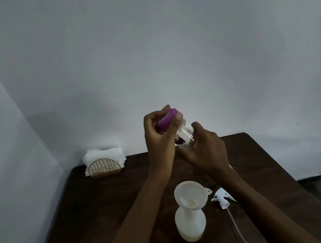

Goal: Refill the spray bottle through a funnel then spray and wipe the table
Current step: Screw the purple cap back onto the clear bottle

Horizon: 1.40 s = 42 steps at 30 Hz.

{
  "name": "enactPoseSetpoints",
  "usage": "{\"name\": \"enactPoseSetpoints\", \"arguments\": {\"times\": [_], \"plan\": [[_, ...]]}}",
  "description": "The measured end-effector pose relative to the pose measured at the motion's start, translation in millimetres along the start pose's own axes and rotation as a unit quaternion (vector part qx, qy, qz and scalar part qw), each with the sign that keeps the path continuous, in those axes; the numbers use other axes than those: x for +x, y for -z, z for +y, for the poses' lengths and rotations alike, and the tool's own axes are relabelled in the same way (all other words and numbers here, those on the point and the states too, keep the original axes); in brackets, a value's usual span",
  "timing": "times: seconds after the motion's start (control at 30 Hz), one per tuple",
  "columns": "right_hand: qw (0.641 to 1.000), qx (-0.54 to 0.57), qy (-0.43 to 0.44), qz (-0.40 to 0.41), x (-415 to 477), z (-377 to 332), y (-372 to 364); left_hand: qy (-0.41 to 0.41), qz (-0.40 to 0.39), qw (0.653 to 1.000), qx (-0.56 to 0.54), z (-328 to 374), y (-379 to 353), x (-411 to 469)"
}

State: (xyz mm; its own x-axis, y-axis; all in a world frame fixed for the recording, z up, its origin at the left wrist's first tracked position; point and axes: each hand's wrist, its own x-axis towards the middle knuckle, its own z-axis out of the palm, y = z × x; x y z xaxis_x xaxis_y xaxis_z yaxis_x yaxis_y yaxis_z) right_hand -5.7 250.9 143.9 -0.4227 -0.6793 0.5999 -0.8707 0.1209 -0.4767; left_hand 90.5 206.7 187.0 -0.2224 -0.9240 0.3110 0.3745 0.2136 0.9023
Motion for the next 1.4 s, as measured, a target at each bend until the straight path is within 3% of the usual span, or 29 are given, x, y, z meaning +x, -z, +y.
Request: {"name": "enactPoseSetpoints", "arguments": {"times": [0.27, 0.43, 0.57, 0.83, 1.07, 1.23, 1.3, 1.4], "plan": [[0.998, 0.041, -0.048, -0.008, 7.0, 1.6, 4.3, -0.018, -0.07, 0.997, 0.02, 2.4, 2.1, -2.2], [0.998, 0.038, -0.038, -0.018, 3.0, -4.6, 5.4, 0.038, -0.058, 0.997, 0.024, 11.5, -6.8, 0.2], [0.991, 0.115, -0.04, -0.047, 0.1, -12.1, 5.6, 0.031, -0.026, 0.995, 0.086, 10.9, -8.0, 8.2], [0.992, 0.104, -0.008, -0.078, 4.0, -12.9, 11.6, -0.036, -0.086, 0.996, 0.014, 7.9, 4.2, 21.2], [0.988, 0.122, -0.012, -0.098, 8.2, -9.3, 6.8, -0.039, -0.107, 0.993, -0.034, 2.8, 8.4, 23.8], [0.982, 0.142, 0.001, -0.125, 15.3, -13.0, 13.7, -0.043, -0.103, 0.994, -0.009, 3.9, 11.0, 29.5], [0.965, 0.198, -0.021, -0.172, 22.7, -13.2, 15.2, -0.043, -0.132, 0.99, 0.002, 8.4, 13.7, 33.0], [0.952, 0.238, -0.021, -0.193, 36.0, -9.3, 8.9, -0.015, -0.256, 0.964, 0.065, 15.5, 26.6, 46.0]]}}
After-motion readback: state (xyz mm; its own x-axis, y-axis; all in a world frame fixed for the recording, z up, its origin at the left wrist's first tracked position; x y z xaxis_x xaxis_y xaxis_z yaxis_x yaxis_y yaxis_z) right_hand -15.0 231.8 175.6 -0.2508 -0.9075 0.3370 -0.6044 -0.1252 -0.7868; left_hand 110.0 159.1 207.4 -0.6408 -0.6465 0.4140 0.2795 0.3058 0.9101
